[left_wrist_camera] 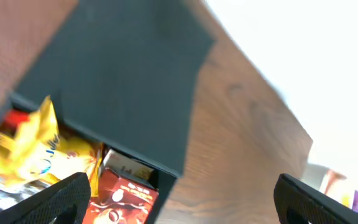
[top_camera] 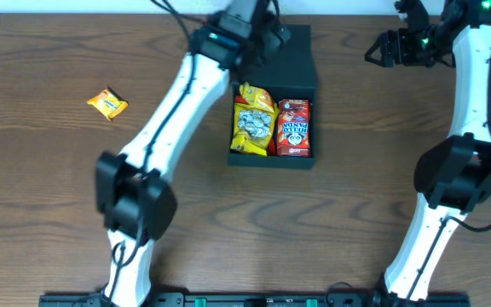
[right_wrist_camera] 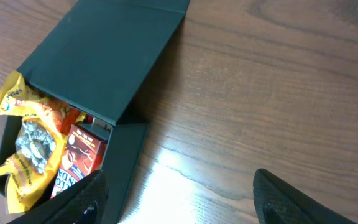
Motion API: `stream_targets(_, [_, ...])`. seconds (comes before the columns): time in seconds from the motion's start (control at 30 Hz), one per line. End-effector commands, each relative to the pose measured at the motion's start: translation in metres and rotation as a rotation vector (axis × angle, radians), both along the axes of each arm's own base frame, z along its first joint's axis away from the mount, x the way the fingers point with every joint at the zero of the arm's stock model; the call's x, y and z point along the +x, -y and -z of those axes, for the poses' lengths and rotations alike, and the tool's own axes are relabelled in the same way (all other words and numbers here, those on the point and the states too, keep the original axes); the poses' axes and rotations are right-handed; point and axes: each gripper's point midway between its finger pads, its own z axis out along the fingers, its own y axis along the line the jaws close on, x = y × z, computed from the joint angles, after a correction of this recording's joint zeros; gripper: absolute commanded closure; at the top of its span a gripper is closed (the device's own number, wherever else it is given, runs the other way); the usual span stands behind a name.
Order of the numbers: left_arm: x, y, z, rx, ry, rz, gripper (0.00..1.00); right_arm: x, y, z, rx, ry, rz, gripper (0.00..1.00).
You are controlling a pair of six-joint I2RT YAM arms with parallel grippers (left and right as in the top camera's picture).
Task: Pack container
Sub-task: 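Open the left gripper, release the packet, and lift out, then push the Julie's packet down into the box with right gripper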
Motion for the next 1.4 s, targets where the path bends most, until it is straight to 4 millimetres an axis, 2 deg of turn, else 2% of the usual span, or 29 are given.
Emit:
stream_targets(0.0, [-0.002,-0.015,-0.031,0.128,0.143,0.127,0.05,0.001,0.0,-0.018,0.019,0.036,0.011,0.25])
stream_targets(0.07, [-0.005,-0.019,-0.034,0.212,0.195,0.216,0.05,0.0,-0.002,-0.018,0.028,0.033,0.007,0.3])
stream_targets(0.1, [-0.005,-0.022,-0.033,0.265,0.214,0.266,0.05,-0.001,-0.005,-0.019,0.044,0.033,-0.002,0.36])
stream_targets(0.17, [-0.002,-0.036,-0.029,0.341,0.23,0.303,0.05,-0.003,-0.01,-0.022,0.077,0.035,-0.019,0.59])
stream_targets(0.27, [0.01,-0.076,-0.027,0.368,0.197,0.217,0.05,-0.007,-0.026,-0.026,0.126,0.043,-0.072,0.87])
stream_targets(0.33, [0.02,-0.108,-0.029,0.346,0.174,0.131,0.05,-0.008,-0.037,-0.027,0.144,0.042,-0.095,0.97])
stream_targets(0.4, [0.03,-0.146,-0.03,0.319,0.156,0.054,0.05,-0.009,-0.055,-0.028,0.157,0.042,-0.135,0.99])
stream_targets(0.57, [0.044,-0.243,-0.03,0.355,0.135,-0.083,0.05,-0.02,-0.119,-0.028,0.223,0.057,-0.306,0.98])
stream_targets(0.67, [0.041,-0.299,-0.028,0.373,0.109,-0.166,0.05,-0.03,-0.159,-0.009,0.229,0.021,-0.386,0.98])
stream_targets(0.73, [0.035,-0.33,-0.024,0.372,0.077,-0.217,0.05,-0.041,-0.185,0.008,0.233,-0.015,-0.438,0.98])
stream_targets(0.8, [0.027,-0.352,-0.02,0.366,0.044,-0.25,0.05,-0.051,-0.208,0.022,0.235,-0.039,-0.484,0.99])
stream_targets(0.9, [0.02,-0.369,-0.016,0.37,0.029,-0.224,0.05,-0.06,-0.238,0.035,0.231,-0.044,-0.534,0.99])
stream_targets(0.97, [0.016,-0.376,-0.014,0.382,0.018,-0.215,0.05,-0.058,-0.25,0.044,0.183,-0.034,-0.527,0.99])
stream_targets(1.13, [0.014,-0.379,-0.013,0.435,0.027,-0.153,0.05,-0.042,-0.267,0.06,0.052,0.017,-0.467,0.99])
stream_targets(1.23, [0.014,-0.379,-0.013,0.44,0.028,-0.146,0.05,-0.033,-0.274,0.064,0.03,0.044,-0.425,0.99])
stream_targets(1.37, [0.014,-0.38,-0.013,0.461,0.033,-0.126,0.05,-0.034,-0.277,0.079,0.04,0.003,-0.395,0.99])
